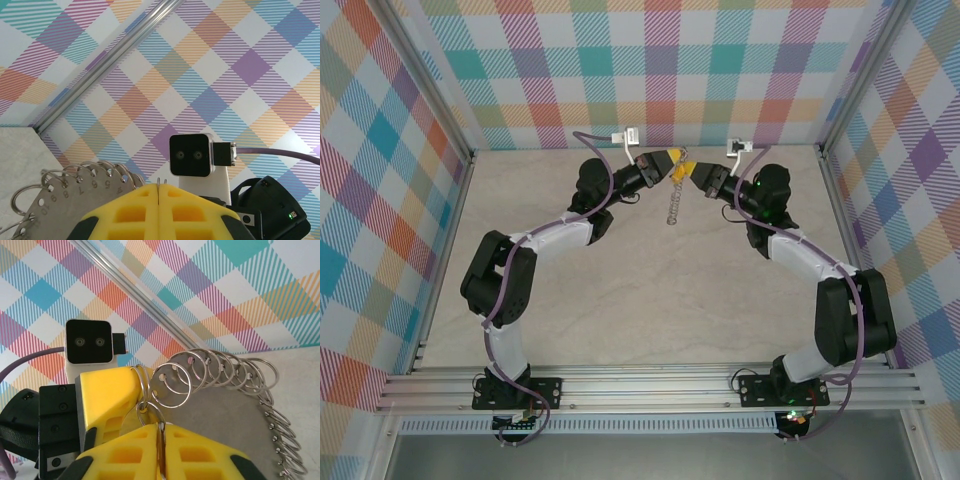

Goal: Put the keys on the keyring

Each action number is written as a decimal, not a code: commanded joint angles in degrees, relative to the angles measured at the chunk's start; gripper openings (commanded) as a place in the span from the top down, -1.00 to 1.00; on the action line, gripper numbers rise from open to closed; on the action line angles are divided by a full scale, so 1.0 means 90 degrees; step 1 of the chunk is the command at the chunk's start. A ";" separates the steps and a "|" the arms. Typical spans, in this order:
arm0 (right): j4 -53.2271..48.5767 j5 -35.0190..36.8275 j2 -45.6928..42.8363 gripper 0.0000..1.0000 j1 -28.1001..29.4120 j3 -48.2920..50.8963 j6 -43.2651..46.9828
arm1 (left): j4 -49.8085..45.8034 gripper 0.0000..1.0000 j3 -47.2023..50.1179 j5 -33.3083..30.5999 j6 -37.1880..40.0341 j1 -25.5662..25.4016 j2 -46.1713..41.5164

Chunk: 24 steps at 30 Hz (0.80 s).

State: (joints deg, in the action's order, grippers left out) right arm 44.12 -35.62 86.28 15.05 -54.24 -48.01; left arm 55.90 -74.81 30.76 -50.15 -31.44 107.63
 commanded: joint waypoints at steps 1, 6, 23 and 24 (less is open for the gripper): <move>0.0469 -0.0200 0.0007 0.91 0.0087 0.0011 -0.0056 | 0.0518 1.00 0.0015 -0.0069 -0.0084 -0.0061 -0.0109; 0.0263 -0.0362 0.0046 1.00 0.0224 -0.0085 0.0029 | 0.0537 1.00 -0.0018 -0.0038 -0.0083 -0.0070 -0.0056; -0.1799 -0.0462 -0.0893 0.19 0.0022 -0.0083 0.0915 | 0.0429 1.00 0.0013 0.0081 0.0114 -0.0120 -0.0114; -0.1872 -0.0432 -0.1074 0.18 -0.0077 0.0008 0.0919 | 0.0429 1.00 -0.0007 0.0107 0.0133 -0.0120 -0.0111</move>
State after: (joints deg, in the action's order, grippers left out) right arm 31.70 -38.30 81.67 16.25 -54.98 -42.76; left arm 55.99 -74.72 30.98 -50.09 -32.10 107.63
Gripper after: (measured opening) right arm 0.406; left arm 0.049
